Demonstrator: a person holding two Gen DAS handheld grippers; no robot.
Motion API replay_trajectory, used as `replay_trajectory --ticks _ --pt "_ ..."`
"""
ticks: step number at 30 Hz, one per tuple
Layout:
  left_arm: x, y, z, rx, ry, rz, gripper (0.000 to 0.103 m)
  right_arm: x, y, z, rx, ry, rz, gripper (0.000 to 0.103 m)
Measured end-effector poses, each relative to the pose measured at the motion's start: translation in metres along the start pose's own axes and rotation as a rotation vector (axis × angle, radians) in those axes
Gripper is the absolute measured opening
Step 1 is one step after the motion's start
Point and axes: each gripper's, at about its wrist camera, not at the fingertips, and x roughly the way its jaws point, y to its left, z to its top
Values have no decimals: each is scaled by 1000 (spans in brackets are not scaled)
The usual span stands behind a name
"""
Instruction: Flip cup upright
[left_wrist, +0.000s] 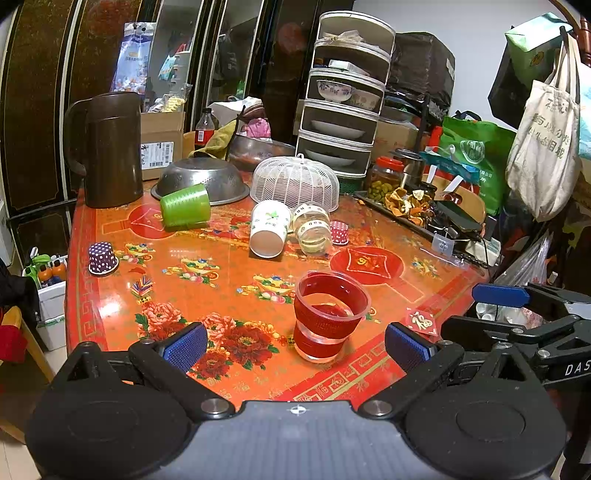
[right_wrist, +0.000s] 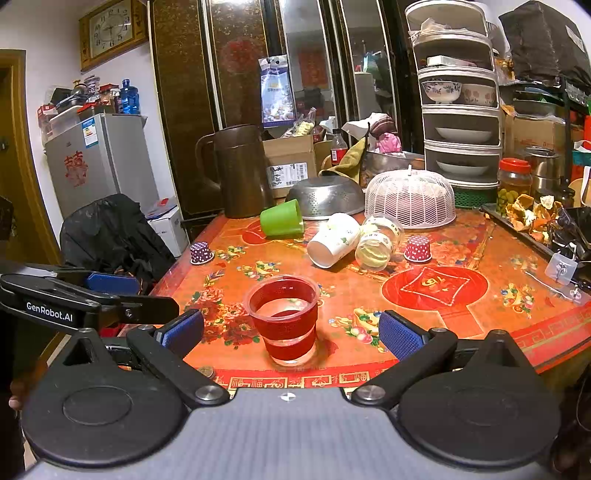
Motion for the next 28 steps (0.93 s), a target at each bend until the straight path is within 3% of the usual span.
replay_trajectory --ticks 28 --pt "-1 -2 -1 14 -14 8 103 0 -1 1 2 0 -3 102"
